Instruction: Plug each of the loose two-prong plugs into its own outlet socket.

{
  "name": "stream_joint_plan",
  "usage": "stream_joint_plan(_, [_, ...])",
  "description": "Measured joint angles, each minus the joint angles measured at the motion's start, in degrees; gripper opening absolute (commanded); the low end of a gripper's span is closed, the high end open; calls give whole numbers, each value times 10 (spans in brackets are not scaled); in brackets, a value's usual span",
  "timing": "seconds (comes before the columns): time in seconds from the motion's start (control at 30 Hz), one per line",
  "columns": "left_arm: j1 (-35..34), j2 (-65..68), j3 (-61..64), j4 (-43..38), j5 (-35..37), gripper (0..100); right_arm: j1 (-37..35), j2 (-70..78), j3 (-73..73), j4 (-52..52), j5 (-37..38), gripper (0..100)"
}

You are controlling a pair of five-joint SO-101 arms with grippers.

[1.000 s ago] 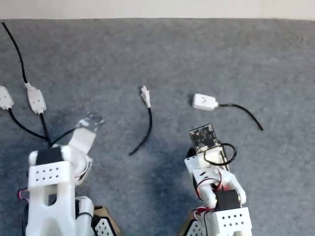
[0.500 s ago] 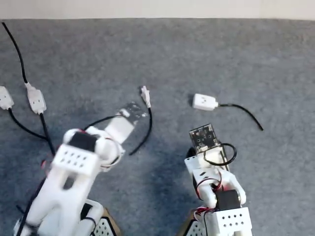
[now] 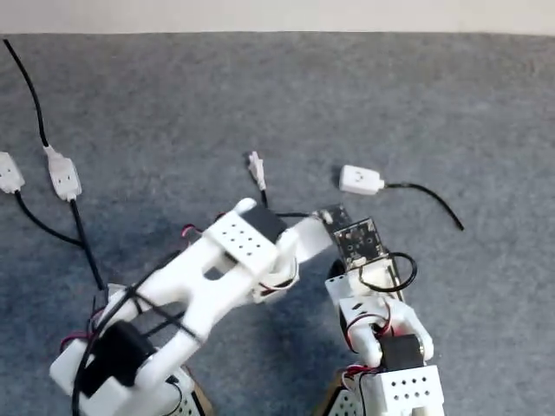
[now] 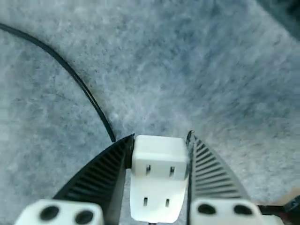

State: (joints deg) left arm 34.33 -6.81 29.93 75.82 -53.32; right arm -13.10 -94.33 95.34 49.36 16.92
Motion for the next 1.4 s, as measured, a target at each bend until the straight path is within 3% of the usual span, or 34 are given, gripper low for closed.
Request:
stream_joint_plan(0.17, [-27,22,-5,-21,23,333,0,0,0,0,0,253])
stream_joint_plan(0.5, [-141,23,-76,-31,38,337,0,0,0,0,0,253])
stream_joint_plan(0.77, [-364,23,-157,19,182,337,0,0,0,0,0,253])
stream_joint_plan(0.9, [-490,23,-157,61,211,337,0,0,0,0,0,253])
stream_joint_plan(1.03, [-556,23,-157,125,213,337,0,0,0,0,0,253])
stream_joint_plan(1.2, [-582,23,-149,219,167,329,0,0,0,0,0,253])
stream_joint_plan(1.4, [-625,23,-48,193,109,264,0,0,0,0,0,253])
